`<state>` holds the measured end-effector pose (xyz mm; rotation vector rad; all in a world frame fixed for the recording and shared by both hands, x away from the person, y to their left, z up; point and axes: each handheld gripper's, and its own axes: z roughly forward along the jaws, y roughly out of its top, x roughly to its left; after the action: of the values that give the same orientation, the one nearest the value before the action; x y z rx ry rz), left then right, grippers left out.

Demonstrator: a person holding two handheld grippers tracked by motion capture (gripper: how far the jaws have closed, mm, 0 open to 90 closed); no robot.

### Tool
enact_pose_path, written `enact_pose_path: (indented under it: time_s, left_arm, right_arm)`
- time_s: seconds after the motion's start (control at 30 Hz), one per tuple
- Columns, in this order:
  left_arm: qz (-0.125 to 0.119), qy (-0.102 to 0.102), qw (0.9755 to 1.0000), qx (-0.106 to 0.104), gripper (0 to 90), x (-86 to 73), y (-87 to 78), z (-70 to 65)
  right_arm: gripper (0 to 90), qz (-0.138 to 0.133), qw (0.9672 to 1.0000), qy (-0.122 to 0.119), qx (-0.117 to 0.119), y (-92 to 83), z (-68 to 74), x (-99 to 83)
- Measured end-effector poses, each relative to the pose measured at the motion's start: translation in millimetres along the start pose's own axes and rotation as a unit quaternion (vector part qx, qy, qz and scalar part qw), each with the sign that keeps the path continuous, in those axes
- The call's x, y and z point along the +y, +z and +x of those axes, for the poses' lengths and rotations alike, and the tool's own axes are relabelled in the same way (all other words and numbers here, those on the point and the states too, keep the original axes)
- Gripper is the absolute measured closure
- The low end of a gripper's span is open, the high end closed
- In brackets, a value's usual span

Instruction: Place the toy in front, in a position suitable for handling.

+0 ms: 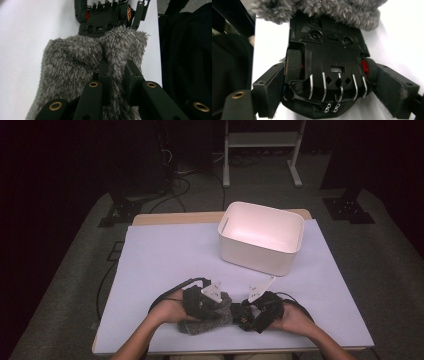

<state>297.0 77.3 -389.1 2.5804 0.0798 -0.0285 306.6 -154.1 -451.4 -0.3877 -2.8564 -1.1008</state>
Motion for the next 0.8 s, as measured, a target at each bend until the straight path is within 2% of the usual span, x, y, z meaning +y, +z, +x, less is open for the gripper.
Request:
enact_pose_path:
  time_s: [0.1, 0.2, 0.33, 0.4, 0.53, 0.63, 0.73, 0.8]
  left_arm:
    - [-0.005, -0.004, 0.9998, -0.018, 78.5, -3.4, 7.4, -1.4]
    - [-0.028, -0.021, 0.9988, -0.035, 78.5, -6.8, 9.0, 5.4]
    - [-0.039, -0.027, 0.9985, -0.028, 78.5, -1.2, 10.4, 12.4]
    - [-0.042, -0.022, 0.9987, -0.021, 78.6, 8.3, 12.8, 15.8]
    - [-0.026, 0.002, 0.9997, -0.004, 78.5, 30.5, 24.2, 16.5]
    - [0.001, 0.026, 0.9996, 0.009, 78.4, 42.0, 32.9, 12.9]
    - [0.006, 0.029, 0.9995, 0.015, 78.5, 40.7, 30.7, 12.2]
    - [0.007, 0.019, 0.9997, 0.016, 78.5, 33.4, 26.8, 13.0]
  right_arm:
    - [21.4, 0.004, 0.9997, -0.022, -0.010, 0.3, 2.2, -1.5]
    - [21.8, 0.001, 0.9990, -0.041, -0.015, -1.0, 1.4, -2.4]
    - [22.2, -0.014, 0.9976, -0.059, -0.033, -1.2, -2.5, -3.1]
    - [22.2, -0.015, 0.9971, -0.064, -0.039, -0.9, -3.4, -2.2]
    - [22.2, -0.018, 0.9970, -0.064, -0.039, 0.6, -3.8, -1.4]
    - [22.3, -0.013, 0.9971, -0.063, -0.042, 1.9, -3.4, -5.4]
    - [22.6, -0.023, 0.9968, -0.065, -0.040, 1.8, -4.3, -8.7]
    - [22.6, -0.021, 0.9967, -0.066, -0.041, 1.6, -3.9, -8.1]
